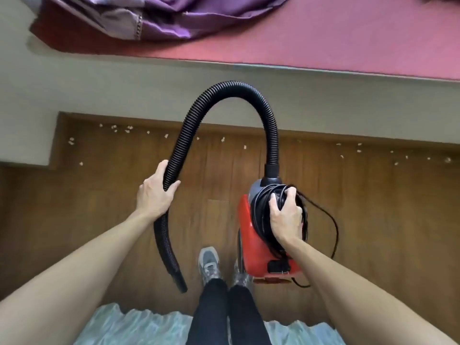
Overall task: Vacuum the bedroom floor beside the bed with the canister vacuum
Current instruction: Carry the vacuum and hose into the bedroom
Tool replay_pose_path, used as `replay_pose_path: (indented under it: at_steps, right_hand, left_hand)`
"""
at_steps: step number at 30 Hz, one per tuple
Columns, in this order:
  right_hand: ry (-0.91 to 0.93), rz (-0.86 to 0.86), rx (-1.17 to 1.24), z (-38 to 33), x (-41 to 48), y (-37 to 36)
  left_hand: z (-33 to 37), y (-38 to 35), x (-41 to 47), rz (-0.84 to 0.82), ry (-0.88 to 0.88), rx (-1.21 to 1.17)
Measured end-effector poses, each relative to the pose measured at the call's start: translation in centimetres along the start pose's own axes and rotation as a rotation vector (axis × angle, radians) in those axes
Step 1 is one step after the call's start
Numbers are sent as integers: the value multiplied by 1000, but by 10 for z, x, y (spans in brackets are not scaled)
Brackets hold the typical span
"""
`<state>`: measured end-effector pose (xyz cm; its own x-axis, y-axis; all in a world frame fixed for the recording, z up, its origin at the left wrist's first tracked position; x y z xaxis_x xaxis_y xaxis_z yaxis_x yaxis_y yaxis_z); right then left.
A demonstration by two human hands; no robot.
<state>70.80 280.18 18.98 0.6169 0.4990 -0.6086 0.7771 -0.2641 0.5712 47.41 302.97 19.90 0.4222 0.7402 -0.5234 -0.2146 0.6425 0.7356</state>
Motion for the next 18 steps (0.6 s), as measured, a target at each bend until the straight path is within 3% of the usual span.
replay_pose_path:
  at_steps: [13, 18]
  right_hand:
    - [-81, -33, 60, 121, 91, -108]
    - [-87, -29, 53, 145, 107, -128]
  left_hand:
    - [-79, -156, 78, -51, 3, 69]
    - [-101, -195, 88, -108, 20, -31]
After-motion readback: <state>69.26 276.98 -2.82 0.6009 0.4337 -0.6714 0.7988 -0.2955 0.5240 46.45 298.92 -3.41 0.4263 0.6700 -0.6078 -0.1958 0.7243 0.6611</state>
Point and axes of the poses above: each hand's wrist, its own x-axis towards the middle knuckle, its own y-axis out of the back of the hand, z = x × y, the point moved 3 cm from there along x, towards the middle knuckle, and after that the axes turned 14 degrees about -z, right-handed, at the moved point
